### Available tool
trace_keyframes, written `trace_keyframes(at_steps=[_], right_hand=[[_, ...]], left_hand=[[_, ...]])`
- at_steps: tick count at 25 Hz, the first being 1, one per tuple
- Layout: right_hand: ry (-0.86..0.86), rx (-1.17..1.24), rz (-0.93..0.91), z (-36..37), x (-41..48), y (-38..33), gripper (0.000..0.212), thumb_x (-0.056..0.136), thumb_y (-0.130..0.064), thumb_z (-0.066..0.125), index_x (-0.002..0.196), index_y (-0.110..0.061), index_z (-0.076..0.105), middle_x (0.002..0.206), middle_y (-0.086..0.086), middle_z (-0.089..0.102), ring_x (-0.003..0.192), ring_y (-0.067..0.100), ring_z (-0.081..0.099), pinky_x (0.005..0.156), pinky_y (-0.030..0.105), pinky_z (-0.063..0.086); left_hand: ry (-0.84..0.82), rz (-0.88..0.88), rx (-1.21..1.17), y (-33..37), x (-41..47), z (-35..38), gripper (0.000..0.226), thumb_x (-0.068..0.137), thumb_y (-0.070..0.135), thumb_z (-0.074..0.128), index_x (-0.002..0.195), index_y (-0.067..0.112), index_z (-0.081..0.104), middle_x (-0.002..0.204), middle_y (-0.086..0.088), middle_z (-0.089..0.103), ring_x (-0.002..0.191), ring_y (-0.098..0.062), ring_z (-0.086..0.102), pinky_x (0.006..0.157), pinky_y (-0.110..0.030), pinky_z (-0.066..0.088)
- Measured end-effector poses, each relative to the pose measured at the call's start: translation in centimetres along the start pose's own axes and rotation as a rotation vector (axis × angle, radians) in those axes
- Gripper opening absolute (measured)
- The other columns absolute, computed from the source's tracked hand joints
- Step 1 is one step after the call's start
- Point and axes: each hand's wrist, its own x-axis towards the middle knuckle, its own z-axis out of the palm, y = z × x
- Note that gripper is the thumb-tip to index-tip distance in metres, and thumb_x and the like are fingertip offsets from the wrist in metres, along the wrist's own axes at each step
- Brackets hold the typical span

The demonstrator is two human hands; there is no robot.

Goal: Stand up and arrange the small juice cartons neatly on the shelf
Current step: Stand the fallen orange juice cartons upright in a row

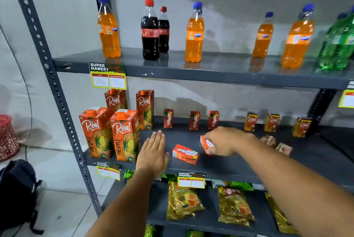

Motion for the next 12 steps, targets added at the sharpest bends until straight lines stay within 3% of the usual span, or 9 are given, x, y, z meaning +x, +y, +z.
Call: trace_keyframes(at_steps=[3, 5, 12], right_hand=[[-0.125, 0.130, 0.088, 4.2, 4.1, -1.7, 0.053, 0.087, -0.046, 0.057, 0.132, -0.019, 0.050, 0.133, 0.011, 0.055, 0.115, 0.031, 0.056, 0.089, 0.039, 0.048], [-0.145, 0.200, 0.147, 7.4, 6.4, -2.5, 0.050, 0.085, -0.046, 0.058, 0.125, -0.017, 0.054, 0.127, 0.011, 0.059, 0.110, 0.030, 0.058, 0.091, 0.042, 0.049], [0.034, 0.459, 0.304, 12.2, 9.5, -2.5, 0.038, 0.078, -0.038, 0.070, 0.110, -0.020, 0.060, 0.113, 0.004, 0.066, 0.101, 0.022, 0.061, 0.077, 0.030, 0.046]], left_hand=[[-0.123, -0.044, -0.044, -1.4, 0.9, 3.2, 0.071, 0.097, 0.047, 0.009, 0.154, 0.007, -0.006, 0.165, -0.010, -0.009, 0.151, -0.022, -0.011, 0.120, -0.035, -0.005], [-0.155, -0.053, -0.080, -2.1, 2.1, 4.9, 0.068, 0.102, 0.042, 0.023, 0.154, 0.006, -0.003, 0.165, -0.010, -0.007, 0.151, -0.023, -0.009, 0.121, -0.035, -0.003], [-0.301, -0.073, -0.108, -3.7, 5.7, 8.3, 0.068, 0.102, 0.043, 0.023, 0.154, 0.006, 0.001, 0.165, -0.010, -0.003, 0.152, -0.025, -0.006, 0.121, -0.038, -0.004]])
